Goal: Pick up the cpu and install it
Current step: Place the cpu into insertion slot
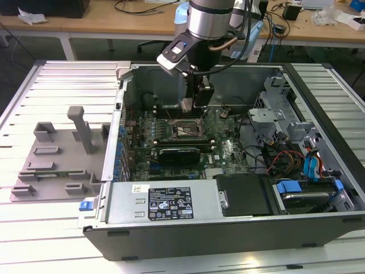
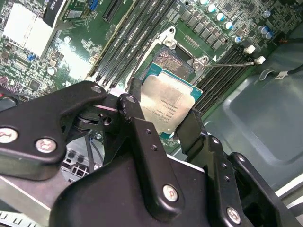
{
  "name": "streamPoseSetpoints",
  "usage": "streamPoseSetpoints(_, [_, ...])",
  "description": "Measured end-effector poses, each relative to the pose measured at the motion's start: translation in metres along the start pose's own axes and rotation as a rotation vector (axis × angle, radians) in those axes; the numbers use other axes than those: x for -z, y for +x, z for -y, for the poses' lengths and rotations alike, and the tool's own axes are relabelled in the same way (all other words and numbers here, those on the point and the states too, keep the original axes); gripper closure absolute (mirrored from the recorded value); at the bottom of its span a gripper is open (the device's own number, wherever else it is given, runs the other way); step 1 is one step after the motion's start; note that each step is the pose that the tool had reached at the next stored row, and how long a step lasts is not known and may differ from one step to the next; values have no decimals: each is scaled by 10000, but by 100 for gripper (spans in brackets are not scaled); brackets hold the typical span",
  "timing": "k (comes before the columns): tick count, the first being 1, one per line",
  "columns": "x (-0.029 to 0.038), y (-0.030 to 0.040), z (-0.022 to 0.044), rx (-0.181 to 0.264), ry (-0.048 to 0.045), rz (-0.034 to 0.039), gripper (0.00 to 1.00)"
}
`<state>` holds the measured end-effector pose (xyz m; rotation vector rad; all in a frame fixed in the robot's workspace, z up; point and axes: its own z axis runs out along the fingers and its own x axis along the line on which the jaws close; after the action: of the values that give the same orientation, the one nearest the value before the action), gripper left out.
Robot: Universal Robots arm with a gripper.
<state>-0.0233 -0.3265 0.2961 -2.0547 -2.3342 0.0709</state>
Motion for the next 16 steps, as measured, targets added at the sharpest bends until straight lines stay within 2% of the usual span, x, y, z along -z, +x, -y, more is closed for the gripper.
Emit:
streamPoseSetpoints(13, [0, 0, 0, -720, 5, -36, 45])
streamPoseSetpoints(16, [0, 0, 0, -1018, 8, -50, 45])
